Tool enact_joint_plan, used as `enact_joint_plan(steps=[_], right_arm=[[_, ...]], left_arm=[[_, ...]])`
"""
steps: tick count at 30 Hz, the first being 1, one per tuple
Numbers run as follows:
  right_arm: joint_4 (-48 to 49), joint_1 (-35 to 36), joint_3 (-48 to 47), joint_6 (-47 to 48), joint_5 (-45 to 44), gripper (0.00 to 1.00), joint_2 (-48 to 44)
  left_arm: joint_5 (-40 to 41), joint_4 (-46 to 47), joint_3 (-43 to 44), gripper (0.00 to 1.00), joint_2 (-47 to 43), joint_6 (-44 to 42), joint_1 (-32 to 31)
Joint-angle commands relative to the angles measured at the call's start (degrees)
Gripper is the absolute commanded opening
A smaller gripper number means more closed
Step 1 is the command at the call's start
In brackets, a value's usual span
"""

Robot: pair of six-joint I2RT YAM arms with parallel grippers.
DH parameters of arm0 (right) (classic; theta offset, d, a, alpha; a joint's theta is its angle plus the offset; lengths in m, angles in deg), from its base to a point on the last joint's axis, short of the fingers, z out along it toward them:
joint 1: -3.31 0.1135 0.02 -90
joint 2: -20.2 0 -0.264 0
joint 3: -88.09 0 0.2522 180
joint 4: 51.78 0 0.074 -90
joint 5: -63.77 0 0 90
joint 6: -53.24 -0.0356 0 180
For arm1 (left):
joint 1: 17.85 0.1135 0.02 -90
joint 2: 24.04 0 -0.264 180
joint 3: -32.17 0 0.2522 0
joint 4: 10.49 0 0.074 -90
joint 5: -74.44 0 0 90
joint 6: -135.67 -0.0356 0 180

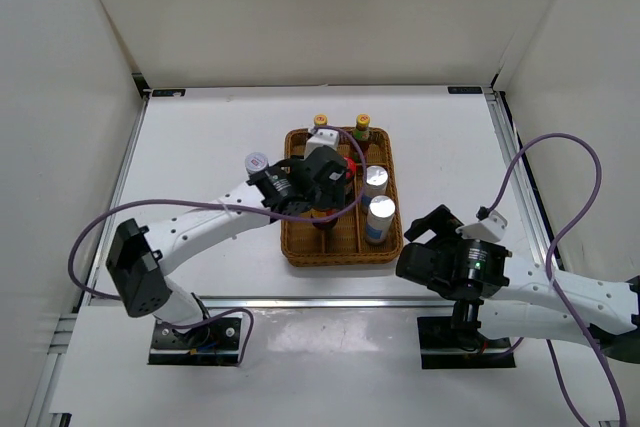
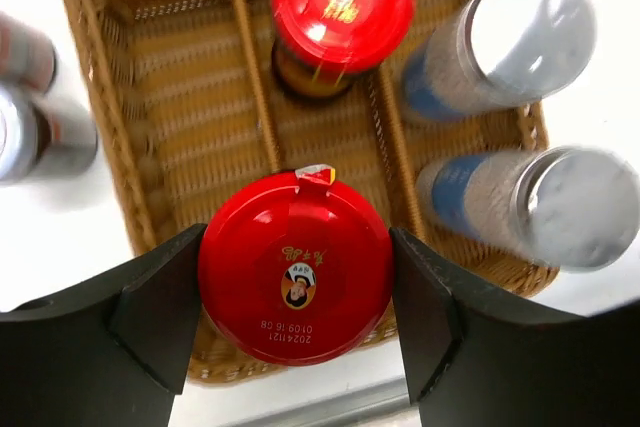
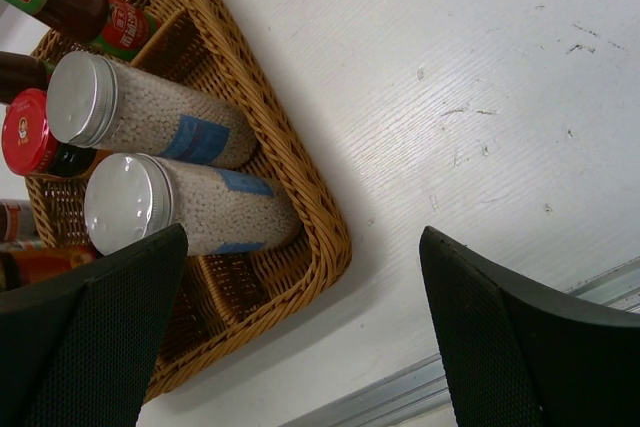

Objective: Organize the condiment bottles

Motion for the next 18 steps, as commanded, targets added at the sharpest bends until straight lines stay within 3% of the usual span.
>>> enact_joint_plan(steps=[1, 18], right_arm=[[-9.2, 0.4, -0.1, -9.7, -1.9, 1.00, -0.7], [-9.2, 0.4, 0.9, -9.7, -1.9, 1.00, -1.7]], left_arm=[[-2.1, 6.9, 4.8, 0.11, 0.9, -2.3, -0.3], [-5.0, 10.7, 5.4, 0.16, 8.2, -1.2, -2.5]])
